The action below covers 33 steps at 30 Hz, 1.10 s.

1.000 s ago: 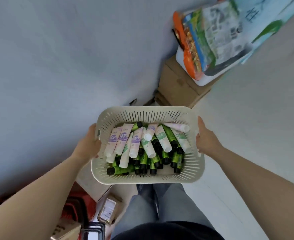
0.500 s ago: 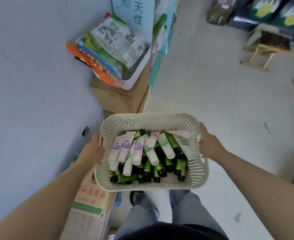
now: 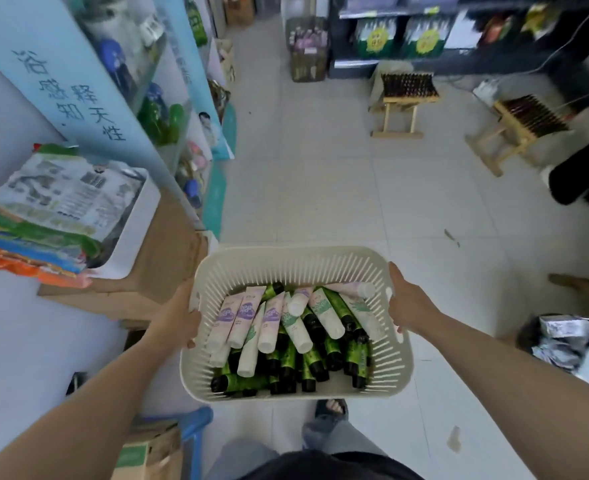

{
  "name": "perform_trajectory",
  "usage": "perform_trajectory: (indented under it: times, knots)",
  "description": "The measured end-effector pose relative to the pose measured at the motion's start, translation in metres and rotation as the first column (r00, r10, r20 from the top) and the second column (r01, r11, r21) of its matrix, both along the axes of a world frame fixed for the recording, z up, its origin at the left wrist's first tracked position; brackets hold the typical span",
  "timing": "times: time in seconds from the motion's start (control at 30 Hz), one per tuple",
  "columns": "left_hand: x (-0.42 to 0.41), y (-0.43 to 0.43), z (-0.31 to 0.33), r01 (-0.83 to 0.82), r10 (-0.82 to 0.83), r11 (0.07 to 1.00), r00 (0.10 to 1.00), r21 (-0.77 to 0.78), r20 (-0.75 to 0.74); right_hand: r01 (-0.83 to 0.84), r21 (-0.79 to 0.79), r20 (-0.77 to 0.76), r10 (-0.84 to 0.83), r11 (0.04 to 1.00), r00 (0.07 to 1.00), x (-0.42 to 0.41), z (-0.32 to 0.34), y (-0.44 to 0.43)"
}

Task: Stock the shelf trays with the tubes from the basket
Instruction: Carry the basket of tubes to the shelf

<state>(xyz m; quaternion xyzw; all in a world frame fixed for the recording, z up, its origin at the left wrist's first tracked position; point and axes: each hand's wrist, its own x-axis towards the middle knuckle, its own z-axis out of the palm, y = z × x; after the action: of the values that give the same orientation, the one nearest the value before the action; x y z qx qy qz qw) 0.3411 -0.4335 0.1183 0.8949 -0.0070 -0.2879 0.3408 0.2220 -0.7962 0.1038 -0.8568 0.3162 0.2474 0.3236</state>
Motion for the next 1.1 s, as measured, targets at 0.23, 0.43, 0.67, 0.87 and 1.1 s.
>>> perform_trajectory:
  times: [0.23, 0.43, 0.67, 0.87, 1.1]
  knots:
    - [0.068, -0.106, 0.001, 0.153, -0.153, 0.987, 0.988, 0.057, 0.002, 0.135, -0.029, 0.003, -0.135, 0.990, 0.991, 0.020, 0.005, -0.091]
    - [0.147, -0.180, -0.002, 0.211, -0.210, 0.975, 0.977, 0.073, -0.024, 0.242, -0.031, 0.013, -0.242, 0.970, 0.970, 0.058, 0.006, -0.142]
    - [0.244, -0.262, -0.003, 0.361, -0.360, 0.927, 0.932, 0.100, -0.026, 0.402, 0.007, 0.023, -0.402, 0.916, 0.915, 0.106, -0.002, -0.189]
    - [0.305, -0.335, 0.008, 0.447, -0.444, 0.887, 0.895, 0.114, -0.045, 0.455, -0.016, 0.039, -0.455, 0.890, 0.890, 0.147, 0.001, -0.244]
    - [0.355, -0.444, 0.003, 0.474, -0.471, 0.872, 0.880, 0.121, -0.057, 0.445, 0.017, 0.019, -0.445, 0.896, 0.895, 0.197, -0.001, -0.351]
